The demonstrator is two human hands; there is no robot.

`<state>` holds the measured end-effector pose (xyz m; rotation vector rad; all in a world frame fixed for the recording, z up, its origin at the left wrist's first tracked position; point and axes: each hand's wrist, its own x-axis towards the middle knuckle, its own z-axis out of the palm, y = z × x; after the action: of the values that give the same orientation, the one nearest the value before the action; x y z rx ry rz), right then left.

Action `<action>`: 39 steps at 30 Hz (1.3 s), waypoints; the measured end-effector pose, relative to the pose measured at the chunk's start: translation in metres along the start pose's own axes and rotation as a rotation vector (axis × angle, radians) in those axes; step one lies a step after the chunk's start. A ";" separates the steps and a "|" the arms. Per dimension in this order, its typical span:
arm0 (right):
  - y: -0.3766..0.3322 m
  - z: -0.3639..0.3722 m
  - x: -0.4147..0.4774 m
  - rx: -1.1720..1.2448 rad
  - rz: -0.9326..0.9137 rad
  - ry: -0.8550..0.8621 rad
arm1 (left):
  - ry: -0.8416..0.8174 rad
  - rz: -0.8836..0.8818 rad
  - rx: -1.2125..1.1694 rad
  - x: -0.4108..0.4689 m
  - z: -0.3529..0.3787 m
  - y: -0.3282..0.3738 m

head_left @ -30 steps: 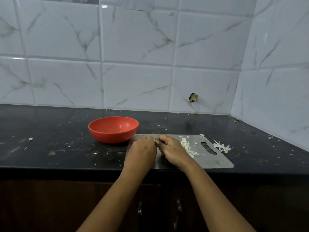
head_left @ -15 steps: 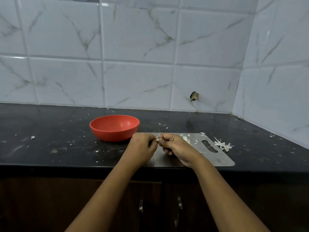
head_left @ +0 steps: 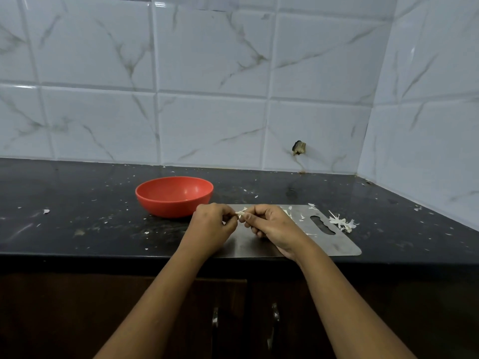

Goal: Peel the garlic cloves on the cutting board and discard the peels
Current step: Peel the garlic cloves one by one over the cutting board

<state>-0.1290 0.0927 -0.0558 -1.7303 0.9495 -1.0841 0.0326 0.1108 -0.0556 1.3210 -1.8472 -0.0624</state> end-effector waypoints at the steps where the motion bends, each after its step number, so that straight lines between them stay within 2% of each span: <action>1: 0.000 0.000 0.000 0.000 0.000 0.008 | -0.005 -0.007 -0.012 0.000 0.000 -0.001; 8: 0.001 0.000 0.001 -0.008 0.016 0.048 | 0.013 -0.041 -0.232 -0.002 -0.006 0.001; 13: -0.001 0.002 0.000 -0.084 0.011 0.028 | 0.035 -0.061 -0.234 -0.001 -0.003 0.001; 18: -0.002 0.002 0.000 -0.041 0.049 0.020 | 0.031 -0.113 -0.288 0.003 0.001 -0.005; 24: 0.000 0.003 0.000 -0.058 0.015 0.057 | 0.140 -0.101 -0.095 0.005 0.005 -0.010; 27: 0.000 0.003 0.001 -0.033 0.018 0.120 | 0.030 -0.069 -0.040 0.010 0.007 -0.013; 30: 0.003 0.004 0.003 -0.070 0.018 0.151 | -0.072 -0.035 -0.115 0.011 0.007 -0.012; 33: 0.004 0.006 0.004 -0.173 0.001 0.134 | -0.090 0.012 -0.198 0.009 0.006 -0.007; 39: 0.006 0.006 0.001 -0.365 -0.104 0.205 | -0.080 0.087 -0.050 0.009 0.006 -0.005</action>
<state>-0.1237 0.0918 -0.0627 -2.0069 1.2583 -1.2312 0.0311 0.0986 -0.0564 1.2185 -1.9560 -0.1166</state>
